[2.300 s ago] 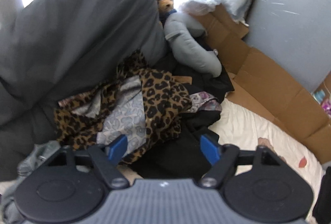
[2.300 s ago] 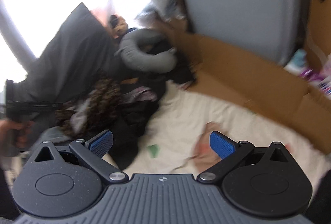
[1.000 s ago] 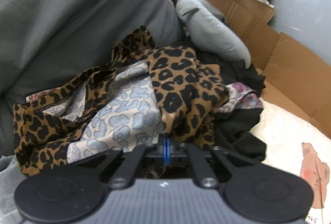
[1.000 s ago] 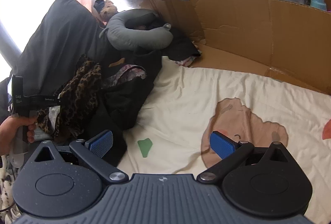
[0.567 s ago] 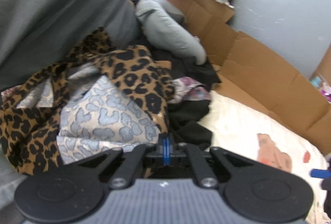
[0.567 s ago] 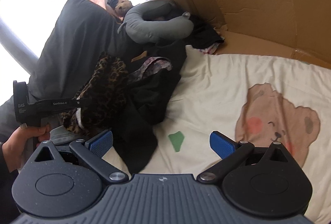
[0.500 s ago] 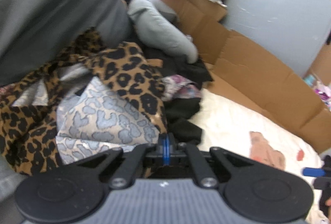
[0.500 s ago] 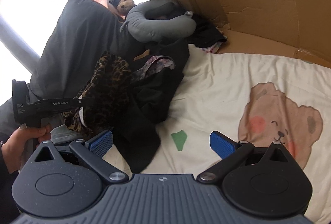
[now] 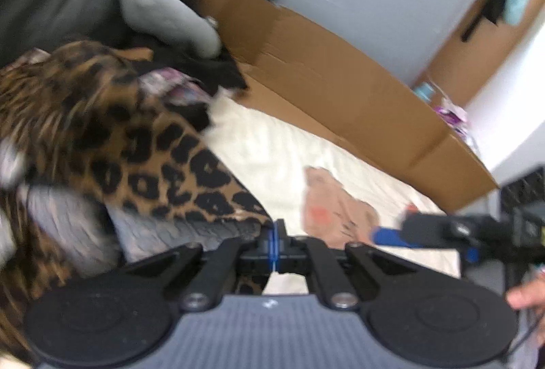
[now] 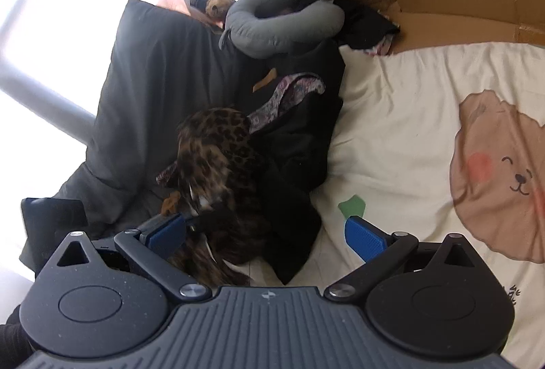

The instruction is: Fold clothes

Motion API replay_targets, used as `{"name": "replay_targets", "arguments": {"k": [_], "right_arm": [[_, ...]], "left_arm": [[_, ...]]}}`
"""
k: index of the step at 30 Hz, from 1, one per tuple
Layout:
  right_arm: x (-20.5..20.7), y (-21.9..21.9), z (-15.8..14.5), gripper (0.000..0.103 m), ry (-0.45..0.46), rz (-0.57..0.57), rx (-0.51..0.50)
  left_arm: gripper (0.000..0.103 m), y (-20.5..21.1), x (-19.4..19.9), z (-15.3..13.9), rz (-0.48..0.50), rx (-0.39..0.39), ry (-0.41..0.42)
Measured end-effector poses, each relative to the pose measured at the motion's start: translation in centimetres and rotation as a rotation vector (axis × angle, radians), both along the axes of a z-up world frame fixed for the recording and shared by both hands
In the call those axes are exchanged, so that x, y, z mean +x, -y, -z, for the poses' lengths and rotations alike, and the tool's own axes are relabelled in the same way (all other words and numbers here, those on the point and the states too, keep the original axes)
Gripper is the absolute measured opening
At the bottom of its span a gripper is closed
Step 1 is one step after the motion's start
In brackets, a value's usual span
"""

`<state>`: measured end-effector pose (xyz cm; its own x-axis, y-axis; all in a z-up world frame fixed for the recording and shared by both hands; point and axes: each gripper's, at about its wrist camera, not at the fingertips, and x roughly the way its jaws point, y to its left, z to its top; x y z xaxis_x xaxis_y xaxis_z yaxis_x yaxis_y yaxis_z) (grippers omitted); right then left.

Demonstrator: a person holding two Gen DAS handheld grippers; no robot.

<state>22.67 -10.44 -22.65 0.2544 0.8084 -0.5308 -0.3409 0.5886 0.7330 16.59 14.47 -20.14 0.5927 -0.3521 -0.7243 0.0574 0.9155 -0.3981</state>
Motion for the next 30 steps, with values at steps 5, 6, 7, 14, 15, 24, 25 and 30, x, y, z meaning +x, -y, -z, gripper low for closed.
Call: {"name": "replay_targets", "arguments": {"k": [5,6,7,14,15,24,25,30], "right_arm": [[-0.3,-1.2,1.3,0.102,-0.038,-0.032,-0.023],[-0.4,-1.4,1.6,0.102,-0.045,-0.04,-0.031],[-0.5,-1.6,1.9,0.102,-0.056,-0.049,-0.045],[-1.2,-2.2,4.4,0.093,-0.149,-0.093,-0.079],[-1.2,-2.4,4.7,0.09,-0.157,-0.101,-0.089],[-1.9,-3.5,6.7,0.0,-0.225,-0.167,-0.145],[-2.0,-3.4,6.7,0.0,-0.219,-0.165,-0.151],[-2.4,-1.5,6.5,0.0,-0.189,-0.124,-0.163]], "left_arm": [[0.0,2.6,-1.5,1.4,0.077,-0.039,-0.034],[0.0,2.9,-1.8,1.8,0.087,-0.047,-0.044],[0.0,3.2,-2.2,2.1,0.097,-0.055,-0.054],[0.0,4.1,-4.8,2.8,0.171,-0.071,-0.086],[0.0,4.2,-5.0,2.8,0.175,-0.075,-0.089],[0.002,5.2,-5.3,3.4,0.241,-0.049,-0.127],[0.002,5.0,-5.3,3.4,0.248,-0.066,-0.138],[0.038,2.8,-5.8,2.7,0.194,-0.052,-0.138]]}}
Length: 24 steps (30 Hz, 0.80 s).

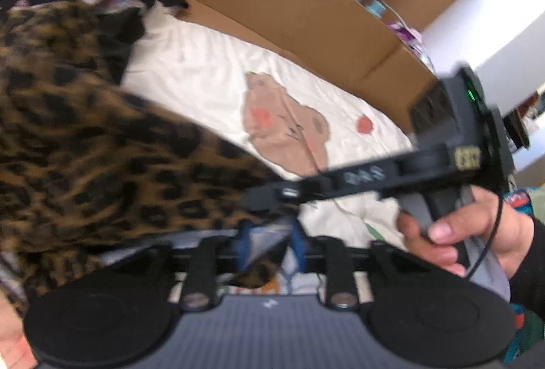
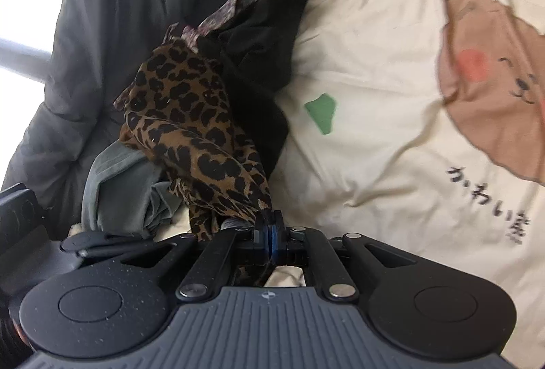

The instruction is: Fold clothes

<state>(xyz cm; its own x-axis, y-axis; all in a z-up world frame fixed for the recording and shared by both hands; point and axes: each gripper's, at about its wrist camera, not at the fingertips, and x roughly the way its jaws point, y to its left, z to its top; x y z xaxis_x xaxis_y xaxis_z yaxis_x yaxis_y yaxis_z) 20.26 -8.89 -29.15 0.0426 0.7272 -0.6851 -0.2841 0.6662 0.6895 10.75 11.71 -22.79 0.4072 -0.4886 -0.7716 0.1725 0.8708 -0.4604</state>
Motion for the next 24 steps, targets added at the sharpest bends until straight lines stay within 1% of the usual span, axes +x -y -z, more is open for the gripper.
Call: {"name": "replay_targets", "arguments": {"k": [1,4,7,10,11,14,17,20,22,24], "right_arm": [[-0.1,0.6,0.0,0.0,0.004,0.012,-0.006],[-0.4,2.6,0.4,0.0,0.002,0.047,-0.027],[-0.8,4.3,0.7,0.0,0.002,0.079,-0.051],[-1.1,6.1,0.9,0.0,-0.001,0.112,-0.069],[-1.2,6.6,1.0,0.0,0.0,0.12,-0.075],[-1.4,8.1,1.0,0.0,0.002,0.151,-0.093],[-1.5,9.9,0.8,0.0,0.01,0.186,-0.121],[-1.4,12.4,0.7,0.0,0.012,0.244,-0.153],[-1.3,14.0,0.7,0.0,0.015,0.278,-0.172],[-1.4,15.7,0.7,0.0,0.012,0.307,-0.194]], "left_arm": [[0.041,-0.8,0.2,-0.2,-0.023,0.006,0.008],[0.041,-2.7,0.6,-0.6,-0.077,0.034,0.02],[0.046,-4.3,1.1,-0.6,-0.129,0.075,0.025],[0.048,-5.4,1.4,-0.7,-0.157,0.117,0.035],[0.051,-5.9,2.3,-0.4,-0.166,0.126,0.038],[0.059,-6.8,2.7,-0.2,-0.199,0.16,0.049],[0.062,-7.6,3.1,0.0,-0.226,0.189,0.055],[0.064,-8.4,3.8,0.3,-0.25,0.217,0.06],[0.065,-8.7,4.4,0.7,-0.251,0.241,0.07],[0.066,-8.9,5.3,1.2,-0.24,0.247,0.068]]}}
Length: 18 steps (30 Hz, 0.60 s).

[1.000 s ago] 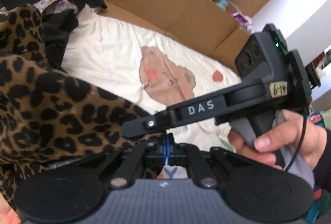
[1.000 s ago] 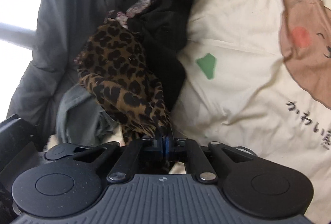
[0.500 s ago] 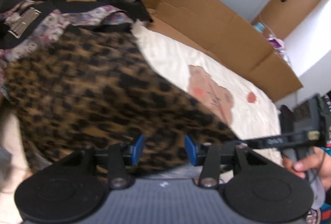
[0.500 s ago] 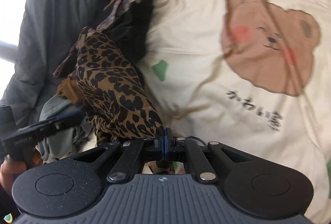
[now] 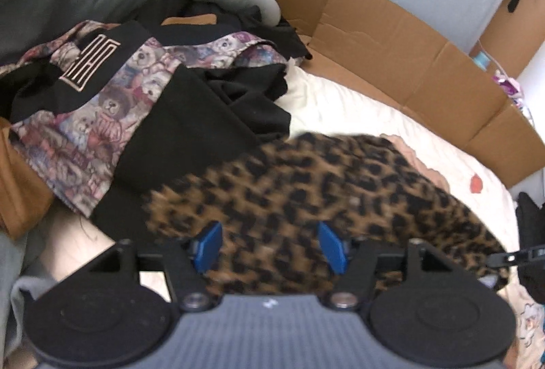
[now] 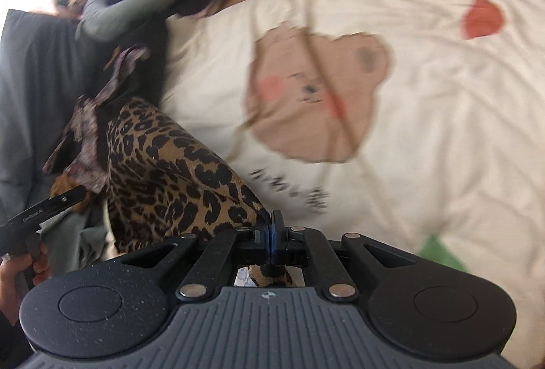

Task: Fold clothes
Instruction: 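Pull the leopard-print trousers out of the pile onto the duvet with both grippers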

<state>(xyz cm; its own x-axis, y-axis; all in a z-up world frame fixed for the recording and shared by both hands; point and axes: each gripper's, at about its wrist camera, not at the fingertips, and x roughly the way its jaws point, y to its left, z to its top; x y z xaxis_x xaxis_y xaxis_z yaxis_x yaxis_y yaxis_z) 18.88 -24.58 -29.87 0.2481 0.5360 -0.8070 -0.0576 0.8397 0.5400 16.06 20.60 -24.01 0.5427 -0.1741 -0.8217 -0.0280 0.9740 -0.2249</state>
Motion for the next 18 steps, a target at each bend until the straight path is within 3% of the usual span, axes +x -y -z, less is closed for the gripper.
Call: {"name": "replay_targets", "arguments": {"k": [3,14,18], "right_arm": [[-0.2,2.0,0.1,0.0,-0.002,0.033,-0.032],[-1.8,7.3,1.1,0.0,-0.022,0.147,-0.116],[-2.4,8.5,1.5,0.0,-0.036,0.184,-0.142]], "left_arm": [[0.066,-0.1,0.6,0.6,0.011,-0.019,-0.007],[0.069,1.8,4.0,3.1,0.104,0.085,-0.008],[0.068,2.7,5.2,4.5,0.141,0.087,-0.024]]}}
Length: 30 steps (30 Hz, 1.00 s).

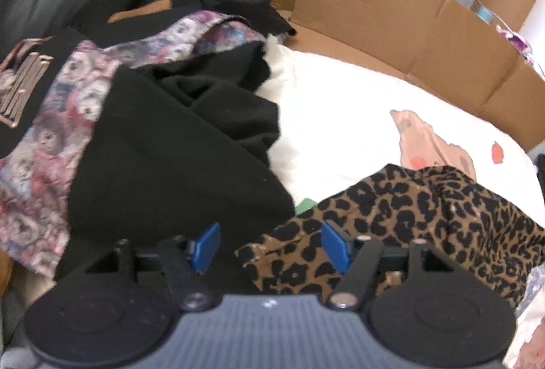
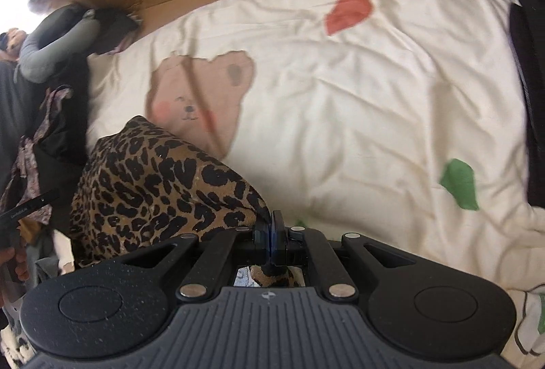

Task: Fold clothes
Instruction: 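Pull the leopard-print trousers out of the pile onto the duvet with both grippers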

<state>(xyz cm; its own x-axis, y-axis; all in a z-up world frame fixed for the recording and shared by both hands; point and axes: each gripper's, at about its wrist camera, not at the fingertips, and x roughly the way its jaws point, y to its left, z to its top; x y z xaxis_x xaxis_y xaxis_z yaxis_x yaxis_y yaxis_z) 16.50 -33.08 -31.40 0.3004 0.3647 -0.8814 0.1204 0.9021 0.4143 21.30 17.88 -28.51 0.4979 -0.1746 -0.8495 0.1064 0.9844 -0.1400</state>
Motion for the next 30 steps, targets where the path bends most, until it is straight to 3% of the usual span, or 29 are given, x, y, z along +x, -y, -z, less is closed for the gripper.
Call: {"name": "replay_targets", "arguments": {"k": [4,6,8,10,20,30], "right_arm": [[-0.5,0.8,0.6,0.001,-0.024,0.014,-0.021],[-0.5,0.9,0.7,0.009,-0.026,0.006,-0.054],[-0.6,0.9,0.4,0.031,-0.009,-0.009,-0.097],[-0.5,1.0,0.1,0.045,0.001,-0.013,-0.114],[1.9,-1.4,-1.0,0.047,0.064,-0.068,-0.077],[3.1,-6.8,-0.8,0.047,0.141,-0.171,-0.001]], "left_arm": [[0.068,1.3,0.8,0.3,0.053,-0.016,0.007],[0.068,2.0,1.1,0.3,0.086,-0.018,0.013],[0.068,2.7,1.4,0.4,0.113,-0.014,0.016],[0.068,3.3,1.7,0.5,0.135,-0.017,0.012],[0.068,5.0,3.2,1.0,0.187,-0.033,0.008],[0.068,6.4,4.4,2.3,0.206,-0.048,-0.014]]}}
